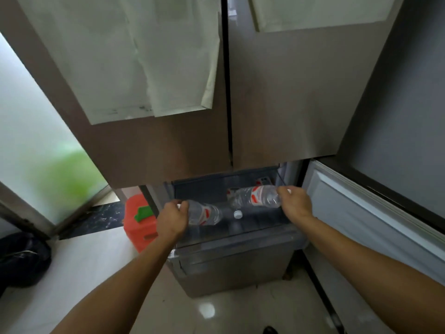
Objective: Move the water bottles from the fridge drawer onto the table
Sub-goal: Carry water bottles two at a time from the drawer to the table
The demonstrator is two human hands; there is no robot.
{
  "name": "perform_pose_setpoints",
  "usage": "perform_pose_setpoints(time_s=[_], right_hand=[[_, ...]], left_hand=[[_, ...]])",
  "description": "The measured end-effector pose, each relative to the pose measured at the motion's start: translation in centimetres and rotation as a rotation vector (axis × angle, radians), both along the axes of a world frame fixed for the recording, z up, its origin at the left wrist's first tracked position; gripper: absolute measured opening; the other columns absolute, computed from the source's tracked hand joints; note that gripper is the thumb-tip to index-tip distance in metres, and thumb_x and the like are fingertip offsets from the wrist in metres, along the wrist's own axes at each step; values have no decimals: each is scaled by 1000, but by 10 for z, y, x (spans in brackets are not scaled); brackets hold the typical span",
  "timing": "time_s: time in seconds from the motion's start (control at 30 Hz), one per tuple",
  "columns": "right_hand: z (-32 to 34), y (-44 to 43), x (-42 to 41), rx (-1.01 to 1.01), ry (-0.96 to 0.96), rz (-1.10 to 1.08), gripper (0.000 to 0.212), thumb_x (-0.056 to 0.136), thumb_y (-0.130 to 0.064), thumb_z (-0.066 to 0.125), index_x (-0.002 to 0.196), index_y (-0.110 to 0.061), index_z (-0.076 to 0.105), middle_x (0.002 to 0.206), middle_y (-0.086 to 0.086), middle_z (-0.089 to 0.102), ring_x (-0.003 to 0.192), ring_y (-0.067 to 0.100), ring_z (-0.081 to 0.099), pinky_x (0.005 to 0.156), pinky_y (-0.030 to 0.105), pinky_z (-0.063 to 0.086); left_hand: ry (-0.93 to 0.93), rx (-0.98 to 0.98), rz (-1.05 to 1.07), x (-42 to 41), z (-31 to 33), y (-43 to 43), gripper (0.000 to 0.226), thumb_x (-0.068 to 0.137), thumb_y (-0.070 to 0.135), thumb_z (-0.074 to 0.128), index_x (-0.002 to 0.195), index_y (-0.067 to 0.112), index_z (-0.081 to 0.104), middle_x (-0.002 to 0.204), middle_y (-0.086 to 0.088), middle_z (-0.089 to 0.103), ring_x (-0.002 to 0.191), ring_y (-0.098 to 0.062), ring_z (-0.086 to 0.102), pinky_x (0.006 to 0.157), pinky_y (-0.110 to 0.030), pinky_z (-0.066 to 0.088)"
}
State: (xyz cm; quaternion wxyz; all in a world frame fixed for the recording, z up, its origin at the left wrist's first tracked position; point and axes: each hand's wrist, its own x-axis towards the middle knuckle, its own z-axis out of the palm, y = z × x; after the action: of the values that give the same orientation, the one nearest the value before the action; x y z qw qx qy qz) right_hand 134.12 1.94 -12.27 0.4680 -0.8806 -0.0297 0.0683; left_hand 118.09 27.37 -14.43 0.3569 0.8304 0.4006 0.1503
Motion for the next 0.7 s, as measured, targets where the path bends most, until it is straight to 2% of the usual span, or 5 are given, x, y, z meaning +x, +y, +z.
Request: perform_pose_setpoints(time_s=[0.13, 0.23, 0.37, 0.57, 0.7], right_hand=[[43, -1, -38, -19, -183, 84, 23, 93, -31, 50, 88, -16, 67, 83, 4, 59, 78, 23, 53, 64, 30, 35], [71, 4, -57, -35, -300, 213, 25, 91, -36, 50, 90, -18, 68, 88, 4, 66, 80, 22, 57, 61, 30, 39], [101, 19, -89, -67, -472, 372, 33, 80, -50, 45, 80, -22, 62, 79, 1, 66, 74, 22, 60, 65, 37, 51], [102, 47, -169, -170, -642, 750, 39, 79, -55, 39, 86, -21, 57, 78, -1, 62, 67, 17, 58, 58, 27, 47], [67, 59, -244, -229, -727, 1021, 35, 88, -55, 43, 92, -22, 54, 75, -4, 59, 62, 16, 56, 55, 24, 45]], left_hand=[[-54, 112, -22, -36, 46, -18, 43, 93, 46, 39, 106, 13, 63, 93, -9, 68, 73, -22, 64, 63, -35, 56], [-101, 216, 38, -68, 77, -29, 27, 97, 34, 45, 102, 11, 57, 93, -5, 60, 73, -16, 54, 52, -20, 35], [-117, 369, 171, -126, 110, -41, 25, 95, 36, 48, 100, 12, 54, 87, -3, 55, 76, -20, 50, 62, -29, 33], [-49, 393, 410, -242, 105, -69, 22, 91, 40, 51, 94, 18, 55, 79, -8, 64, 72, -30, 55, 63, -38, 44], [81, 393, 471, -328, 79, -105, 26, 93, 43, 48, 100, 19, 54, 88, -5, 64, 72, -24, 57, 54, -28, 41]])
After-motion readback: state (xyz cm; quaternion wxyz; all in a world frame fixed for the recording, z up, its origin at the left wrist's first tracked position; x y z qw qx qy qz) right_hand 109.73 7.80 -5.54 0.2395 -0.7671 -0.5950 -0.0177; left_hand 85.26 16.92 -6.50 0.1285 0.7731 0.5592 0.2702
